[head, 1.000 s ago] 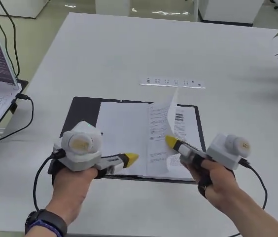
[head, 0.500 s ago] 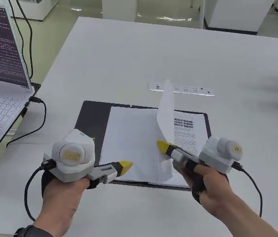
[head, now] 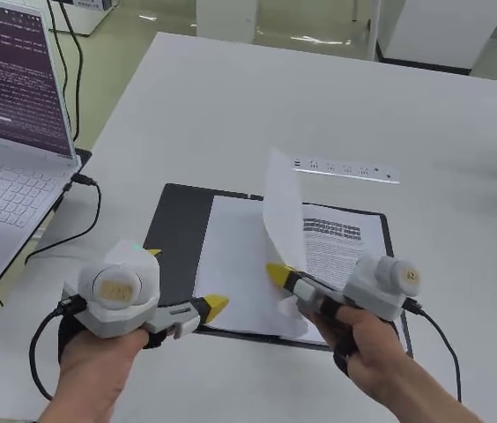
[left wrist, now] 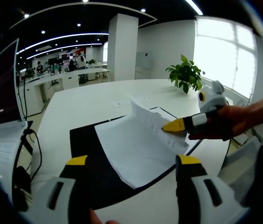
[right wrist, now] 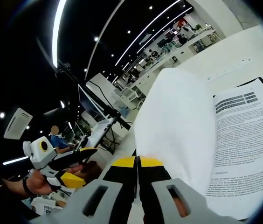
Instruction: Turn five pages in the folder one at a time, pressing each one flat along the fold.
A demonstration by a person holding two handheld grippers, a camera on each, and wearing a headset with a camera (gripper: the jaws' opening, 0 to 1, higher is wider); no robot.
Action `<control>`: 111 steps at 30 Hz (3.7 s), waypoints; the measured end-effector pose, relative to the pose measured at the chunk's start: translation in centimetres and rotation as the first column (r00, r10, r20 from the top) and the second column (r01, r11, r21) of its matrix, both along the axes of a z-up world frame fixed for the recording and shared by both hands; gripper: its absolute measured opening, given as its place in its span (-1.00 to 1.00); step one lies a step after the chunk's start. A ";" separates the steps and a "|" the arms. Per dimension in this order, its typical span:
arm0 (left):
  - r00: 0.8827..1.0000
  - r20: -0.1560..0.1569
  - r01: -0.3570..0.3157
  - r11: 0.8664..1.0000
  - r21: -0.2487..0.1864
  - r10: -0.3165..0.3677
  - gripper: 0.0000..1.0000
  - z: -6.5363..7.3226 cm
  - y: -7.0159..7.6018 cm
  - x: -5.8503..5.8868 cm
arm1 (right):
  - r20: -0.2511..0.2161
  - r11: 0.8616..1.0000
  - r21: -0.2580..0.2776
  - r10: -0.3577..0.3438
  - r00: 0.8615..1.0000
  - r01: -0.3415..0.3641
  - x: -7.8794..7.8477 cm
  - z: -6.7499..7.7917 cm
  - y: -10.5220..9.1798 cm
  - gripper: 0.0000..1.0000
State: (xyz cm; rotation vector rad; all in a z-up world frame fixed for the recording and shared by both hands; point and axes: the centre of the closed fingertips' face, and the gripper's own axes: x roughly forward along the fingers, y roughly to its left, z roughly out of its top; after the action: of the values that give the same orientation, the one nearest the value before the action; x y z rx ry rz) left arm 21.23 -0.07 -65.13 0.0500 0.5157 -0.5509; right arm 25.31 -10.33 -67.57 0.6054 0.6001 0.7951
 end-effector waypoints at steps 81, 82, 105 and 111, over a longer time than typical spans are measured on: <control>0.989 -0.147 0.014 0.999 -0.029 -0.018 0.19 -5.9 2.7 -1.3 | -0.212 0.985 0.050 0.175 0.962 -0.168 -2.6 -8.5 6.3 -0.32; 0.989 -0.145 0.016 0.999 -0.029 -0.020 0.18 -5.9 2.6 -1.1 | -0.209 0.985 0.050 0.170 0.963 -0.163 -2.7 -8.3 5.9 -0.33; 0.977 -0.164 0.132 0.990 -0.054 -0.139 -0.62 -6.3 -2.5 1.4 | -0.122 1.000 0.010 -0.011 0.992 0.013 -4.3 -5.6 -2.7 -0.38; 0.967 -0.182 0.171 0.984 -0.045 -0.176 -0.70 -8.0 -3.5 1.9 | -0.117 1.000 -0.002 -0.031 0.993 0.031 -4.5 -5.4 -4.0 -0.39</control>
State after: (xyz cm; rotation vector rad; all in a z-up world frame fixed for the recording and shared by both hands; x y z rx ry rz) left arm 23.12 -3.60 -73.12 0.0160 0.6886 -0.7389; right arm 20.78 -14.37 -72.93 0.6632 0.6968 0.7340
